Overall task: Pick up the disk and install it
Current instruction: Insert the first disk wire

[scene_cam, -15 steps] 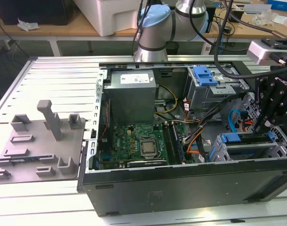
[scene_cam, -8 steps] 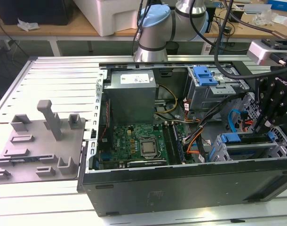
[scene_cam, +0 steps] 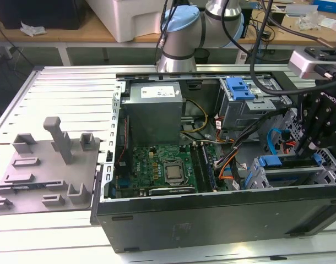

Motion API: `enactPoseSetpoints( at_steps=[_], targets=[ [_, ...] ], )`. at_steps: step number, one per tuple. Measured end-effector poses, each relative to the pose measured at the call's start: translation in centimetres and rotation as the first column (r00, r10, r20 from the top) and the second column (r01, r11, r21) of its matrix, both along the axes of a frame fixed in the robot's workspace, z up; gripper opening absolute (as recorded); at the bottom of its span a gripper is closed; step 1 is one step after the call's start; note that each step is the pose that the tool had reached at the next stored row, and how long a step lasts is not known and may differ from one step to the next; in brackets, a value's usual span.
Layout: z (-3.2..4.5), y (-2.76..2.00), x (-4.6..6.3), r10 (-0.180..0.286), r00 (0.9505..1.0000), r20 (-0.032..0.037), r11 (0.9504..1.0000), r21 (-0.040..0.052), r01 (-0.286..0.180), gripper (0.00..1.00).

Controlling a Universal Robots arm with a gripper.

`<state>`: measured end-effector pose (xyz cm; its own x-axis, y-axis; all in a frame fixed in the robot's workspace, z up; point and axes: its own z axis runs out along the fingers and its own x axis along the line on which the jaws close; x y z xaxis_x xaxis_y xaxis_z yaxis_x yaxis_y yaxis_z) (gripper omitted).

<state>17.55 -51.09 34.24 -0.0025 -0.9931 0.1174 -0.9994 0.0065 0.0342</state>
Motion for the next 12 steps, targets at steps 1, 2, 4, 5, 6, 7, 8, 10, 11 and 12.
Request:
enactPoseSetpoints(
  at_steps=[1, 2, 4, 5, 6, 7, 8, 10, 11, 12],
  targets=[
    [-0.04, -0.01, 0.0, 0.0, 1.0, 0.0, 1.0, 0.0, 0.0, 0.18],
    [-0.08, -0.02, 0.0, 0.0, 1.0, 0.0, 1.0, 0.0, 0.0, 0.18],
    [-0.14, -0.03, 0.0, 0.0, 1.0, 0.0, 1.0, 0.0001, 0.0, 0.18],
    [-0.17, -0.03, 0.0, 0.0, 1.0, 0.0, 1.0, 0.0003, 0.0, 0.18],
    [-0.2, -0.03, 0.0, 0.0, 1.0, 0.0, 1.0, 0.0004, 0.0, 0.18],
    [-0.25, -0.03, 0.0, 0.0, 1.0, 0.0, 1.0, 0.0007, 0.0, 0.18],
    [-0.28, -0.03, 0.0, 0.0, 1.0, 0.0001, 1.0, 0.0009, 0.0, 0.18],
    [-0.35, -0.03, 0.0, 0.0, 1.0, 0.0, 1.0, 0.0017, 0.0, 0.18],
    [-0.38, -0.03, 0.0, 0.0, 1.0, 0.0, 1.0, 0.0021, 0.0, 0.18],
    [-0.4, -0.03, 0.0, 0.0, 1.0, 0.0001, 1.0, 0.0024, 0.0, 0.18]
  ],
)
